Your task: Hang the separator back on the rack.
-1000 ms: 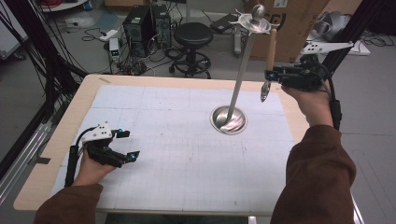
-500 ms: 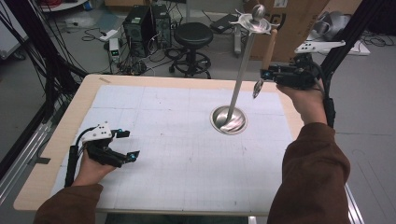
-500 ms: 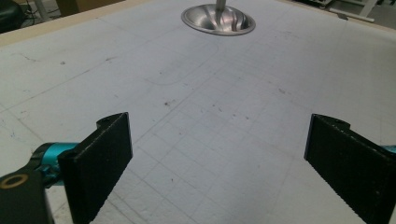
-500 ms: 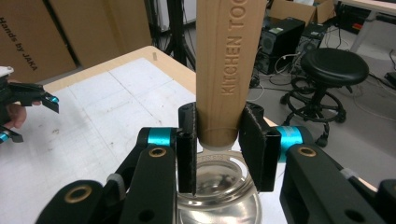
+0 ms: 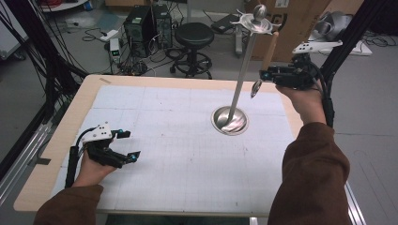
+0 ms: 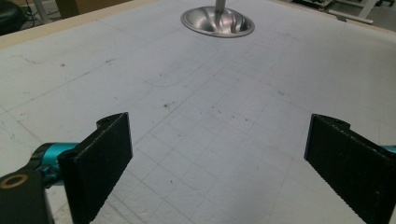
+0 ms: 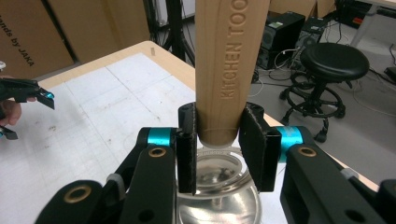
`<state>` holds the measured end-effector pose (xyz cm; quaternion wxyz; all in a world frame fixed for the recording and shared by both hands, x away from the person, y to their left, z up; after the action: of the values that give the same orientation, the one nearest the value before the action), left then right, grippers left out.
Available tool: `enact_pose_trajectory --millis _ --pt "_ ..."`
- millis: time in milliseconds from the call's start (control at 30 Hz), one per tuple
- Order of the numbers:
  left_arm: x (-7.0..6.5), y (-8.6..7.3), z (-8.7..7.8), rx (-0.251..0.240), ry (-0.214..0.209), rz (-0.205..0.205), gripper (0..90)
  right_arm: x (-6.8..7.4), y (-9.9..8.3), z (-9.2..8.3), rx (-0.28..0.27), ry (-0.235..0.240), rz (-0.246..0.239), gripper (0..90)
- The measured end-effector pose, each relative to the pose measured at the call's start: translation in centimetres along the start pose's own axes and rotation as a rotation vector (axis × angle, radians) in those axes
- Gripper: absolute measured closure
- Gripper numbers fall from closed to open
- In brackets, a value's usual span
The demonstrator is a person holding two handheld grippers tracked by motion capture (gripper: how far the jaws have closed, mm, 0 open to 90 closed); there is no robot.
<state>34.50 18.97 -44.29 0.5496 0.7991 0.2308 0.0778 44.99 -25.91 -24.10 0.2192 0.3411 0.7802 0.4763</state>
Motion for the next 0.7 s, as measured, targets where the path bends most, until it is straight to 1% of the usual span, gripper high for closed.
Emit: enact_pose_trajectory --millis 267,300,333,400,467,700 --pt "0.03 -0.01 -0.03 -0.002 0.001 -0.003 8.3 0.07 0.03 0.25 -0.005 0.005 0.005 67.0" --pt "0.01 0.01 -0.01 -0.005 0.001 -0.005 8.3 0.08 0.01 0.25 -0.002 0.01 0.005 65.0" --pt "0.03 -0.01 -0.03 -0.002 0.001 -0.003 8.2 0.07 -0.05 0.29 0.004 0.012 0.005 60.2" --pt "0.02 0.01 -0.01 -0.004 0.001 -0.006 8.3 -0.01 -0.23 0.37 0.023 -0.008 0.0 58.1" --pt "0.03 -0.01 -0.03 -0.002 0.001 -0.004 8.3 -0.06 -0.34 0.34 0.028 -0.01 0.001 56.1" --pt "0.03 -0.02 0.0 -0.002 0.001 -0.006 8.3 0.11 -0.24 -0.58 0.006 -0.026 -0.013 54.2"
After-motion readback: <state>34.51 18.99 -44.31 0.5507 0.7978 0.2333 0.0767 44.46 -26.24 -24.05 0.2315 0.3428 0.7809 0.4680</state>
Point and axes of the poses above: each handheld gripper's, and its own axes: z roughly forward along the jaws, y roughly out of its top, x roughly to its left, the point moved 7 cm from there along z, roughly forward along the jaws, and after that the axes turned 6 degrees about -y, right-handed, at the moved point
